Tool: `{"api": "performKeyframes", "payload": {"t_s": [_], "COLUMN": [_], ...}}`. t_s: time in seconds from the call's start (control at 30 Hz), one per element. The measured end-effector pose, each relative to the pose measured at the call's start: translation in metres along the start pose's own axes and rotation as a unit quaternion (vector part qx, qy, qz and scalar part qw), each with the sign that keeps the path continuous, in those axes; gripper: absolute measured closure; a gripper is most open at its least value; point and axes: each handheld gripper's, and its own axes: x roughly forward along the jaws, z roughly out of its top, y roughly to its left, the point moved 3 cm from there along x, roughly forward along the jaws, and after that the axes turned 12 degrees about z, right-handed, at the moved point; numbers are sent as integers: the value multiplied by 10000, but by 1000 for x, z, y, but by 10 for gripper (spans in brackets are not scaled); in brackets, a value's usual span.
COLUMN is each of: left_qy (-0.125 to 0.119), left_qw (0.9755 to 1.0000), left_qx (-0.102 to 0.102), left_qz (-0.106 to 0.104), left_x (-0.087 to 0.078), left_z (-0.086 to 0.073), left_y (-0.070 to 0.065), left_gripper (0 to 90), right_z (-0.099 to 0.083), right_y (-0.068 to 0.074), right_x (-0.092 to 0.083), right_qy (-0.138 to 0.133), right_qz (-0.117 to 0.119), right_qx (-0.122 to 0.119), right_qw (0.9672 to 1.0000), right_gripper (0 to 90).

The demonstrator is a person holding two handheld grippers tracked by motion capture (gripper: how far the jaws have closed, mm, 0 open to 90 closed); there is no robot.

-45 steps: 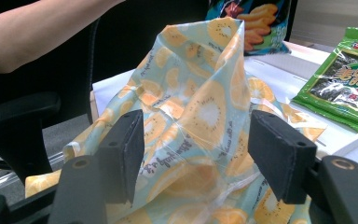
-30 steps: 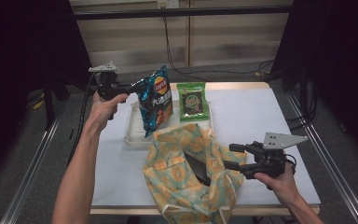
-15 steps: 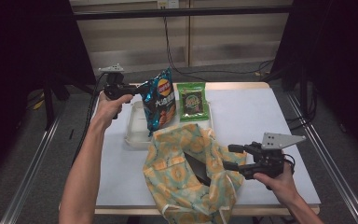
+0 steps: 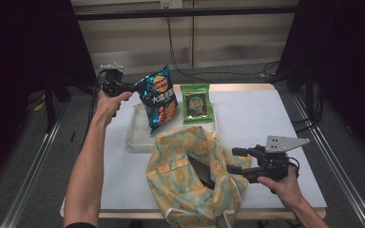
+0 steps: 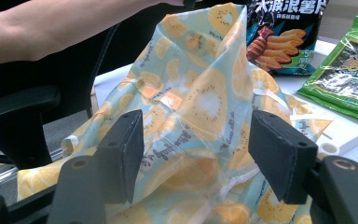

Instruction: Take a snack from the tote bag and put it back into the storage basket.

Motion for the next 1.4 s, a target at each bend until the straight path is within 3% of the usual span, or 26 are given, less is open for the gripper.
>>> {"api": "performKeyframes", "payload": {"t_s": [0.1,0.17,0.33,0.4,0.43,0.5,0.73,0.8,0.9,1.1,1.17,1.2,1.23,1.3,1.33,1.37,1.4], "left_qy": [81,63,167,229,236,173,170,171,118,-124,-176,-58,-178,-380,-427,-462,-470], "left_qw": [9997,9998,9985,9983,9977,9978,9965,9958,9961,9969,9969,9973,9974,9973,9977,9973,9972], "left_qx": [-72,-111,-309,-369,-403,-469,-598,-693,-636,-609,-630,-497,-480,-507,-500,-504,-480], "left_qz": [216,152,410,394,484,427,563,568,606,473,445,530,504,365,181,265,335], "left_x": [3,3,9,11,11,12,13,10,2,-17,-22,-25,-28,-37,-40,-41,-43], "left_z": [2,1,-6,-9,-9,-8,-10,-11,-10,-9,-11,-12,-12,-15,-17,-19,-20], "left_y": [2,2,9,12,13,16,22,25,26,14,8,3,1,-3,-5,-7,-7], "left_gripper": [797,754,669,625,619,595,378,209,175,180,258,281,302,417,479,561,557], "right_z": [0,-1,-3,-3,-3,-3,-4,-4,-5,-5,-4,-4,-4,-3,-3,-3,-3], "right_y": [-1,-1,-3,-1,0,1,-1,-2,-3,-3,-3,-2,-1,-1,0,0,1], "right_x": [0,-1,-1,-1,0,2,2,0,-1,-1,-2,-2,-2,-3,-3,-4,-4], "right_qy": [3,5,7,54,71,102,91,82,64,60,59,61,51,52,45,50,48], "right_qz": [-16,-9,-21,-2,9,30,31,-3,-8,-16,-52,-49,-61,-86,-75,-83,-75], "right_qx": [10,11,45,34,25,0,28,44,56,52,43,31,25,21,16,1,-11], "right_qw": [10000,10000,10000,10000,10000,9999,10000,10000,10000,10000,10000,10000,10000,9999,10000,10000,10000], "right_gripper": [358,358,357,348,348,348,345,344,344,344,344,344,344,344,344,344,344]}}
